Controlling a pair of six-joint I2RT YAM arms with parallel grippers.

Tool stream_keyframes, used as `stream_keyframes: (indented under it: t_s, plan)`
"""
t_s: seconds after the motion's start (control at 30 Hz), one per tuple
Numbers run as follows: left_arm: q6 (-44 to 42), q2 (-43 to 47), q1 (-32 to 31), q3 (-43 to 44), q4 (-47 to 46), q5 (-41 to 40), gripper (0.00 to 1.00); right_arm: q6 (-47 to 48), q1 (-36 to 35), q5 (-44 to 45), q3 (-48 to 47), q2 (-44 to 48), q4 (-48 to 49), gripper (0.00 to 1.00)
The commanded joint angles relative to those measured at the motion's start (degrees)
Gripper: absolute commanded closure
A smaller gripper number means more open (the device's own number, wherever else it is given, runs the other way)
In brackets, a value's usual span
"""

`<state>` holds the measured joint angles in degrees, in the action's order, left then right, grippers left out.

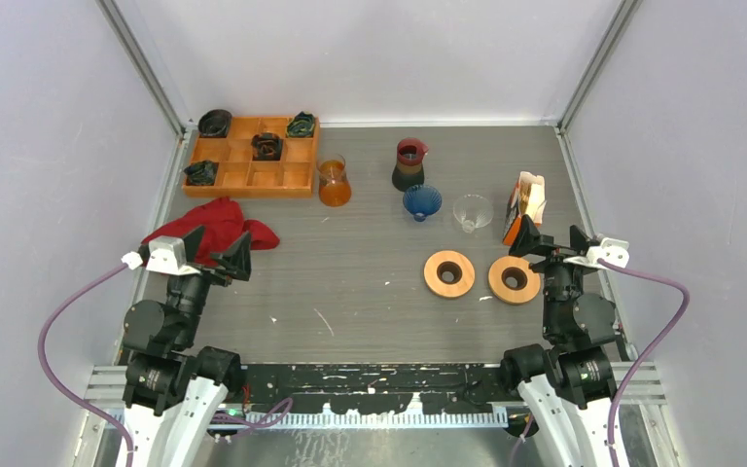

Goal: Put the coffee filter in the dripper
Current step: Pick up the coffee server from the center of the board.

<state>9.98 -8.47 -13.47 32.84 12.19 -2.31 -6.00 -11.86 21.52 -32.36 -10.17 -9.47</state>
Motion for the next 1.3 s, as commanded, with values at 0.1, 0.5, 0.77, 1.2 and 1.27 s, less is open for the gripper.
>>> stream_keyframes:
  t_s: [0.1,0.5,0.77,1.2,1.27]
  plan:
    - [-0.7,-0.7,0.3,0.1,-4.5,0.6,0.01,-0.2,0.3,0.4,-1.8,-0.1,2.6,0.0]
    - [-1.2,-6.6,0.2,1.6,-4.5,2.0,0.01,-0.4,0.3,0.0,-1.1,2.1,2.7,0.0]
    - [-0.1,-19.0,0.3,8.2,-1.3,3.4,0.01,-0.4,-0.3,-2.3,-0.5,3.8,2.9,0.0]
    - [-2.9,-51.7,0.3,30.2,8.7,9.6,0.01,-0.1,-1.5,-3.7,0.1,6.8,2.9,0.0]
    - [-3.9,-56.8,0.4,33.7,10.0,10.4,0.01,0.1,-1.5,-3.7,0.1,7.0,2.8,0.0]
